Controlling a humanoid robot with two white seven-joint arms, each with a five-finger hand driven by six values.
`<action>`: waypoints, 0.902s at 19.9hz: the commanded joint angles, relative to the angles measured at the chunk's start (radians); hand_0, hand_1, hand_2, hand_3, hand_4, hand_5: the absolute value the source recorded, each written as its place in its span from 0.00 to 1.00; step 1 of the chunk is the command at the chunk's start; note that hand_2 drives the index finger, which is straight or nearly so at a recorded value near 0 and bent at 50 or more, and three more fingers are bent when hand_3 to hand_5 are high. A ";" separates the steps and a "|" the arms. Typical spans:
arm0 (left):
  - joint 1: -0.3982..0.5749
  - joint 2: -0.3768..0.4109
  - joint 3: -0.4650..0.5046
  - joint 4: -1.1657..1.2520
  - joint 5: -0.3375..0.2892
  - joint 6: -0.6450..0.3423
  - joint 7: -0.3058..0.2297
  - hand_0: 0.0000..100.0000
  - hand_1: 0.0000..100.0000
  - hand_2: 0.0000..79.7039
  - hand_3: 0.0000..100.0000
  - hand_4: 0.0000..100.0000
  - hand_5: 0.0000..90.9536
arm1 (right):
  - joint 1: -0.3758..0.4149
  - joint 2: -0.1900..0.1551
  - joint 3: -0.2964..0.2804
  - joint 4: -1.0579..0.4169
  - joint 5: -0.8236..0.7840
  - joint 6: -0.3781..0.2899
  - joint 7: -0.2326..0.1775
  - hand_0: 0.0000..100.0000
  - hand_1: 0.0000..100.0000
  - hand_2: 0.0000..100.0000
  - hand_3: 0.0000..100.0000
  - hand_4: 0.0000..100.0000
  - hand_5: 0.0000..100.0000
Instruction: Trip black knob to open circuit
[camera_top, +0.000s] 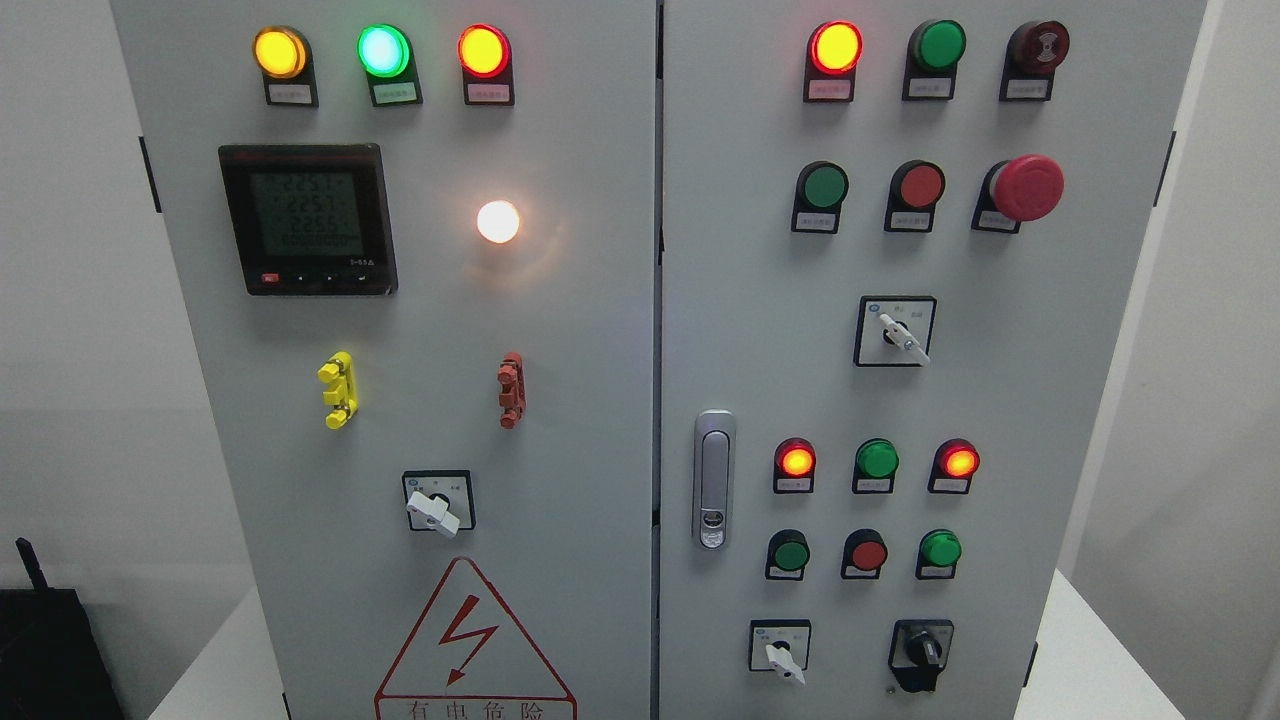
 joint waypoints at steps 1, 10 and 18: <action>-0.002 -0.002 0.001 0.000 0.002 -0.002 0.000 0.12 0.39 0.00 0.00 0.00 0.00 | -0.013 -0.002 0.005 0.002 0.005 0.000 0.008 0.00 0.18 0.00 0.00 0.00 0.00; -0.002 -0.002 0.001 0.000 0.002 -0.002 0.000 0.12 0.39 0.00 0.00 0.00 0.00 | -0.019 -0.010 0.008 0.014 0.032 0.000 0.011 0.00 0.17 0.00 0.00 0.00 0.00; -0.002 -0.002 0.001 0.000 0.002 -0.002 0.000 0.12 0.39 0.00 0.00 0.00 0.00 | -0.042 -0.007 -0.008 0.010 0.046 -0.007 0.002 0.00 0.16 0.00 0.00 0.00 0.00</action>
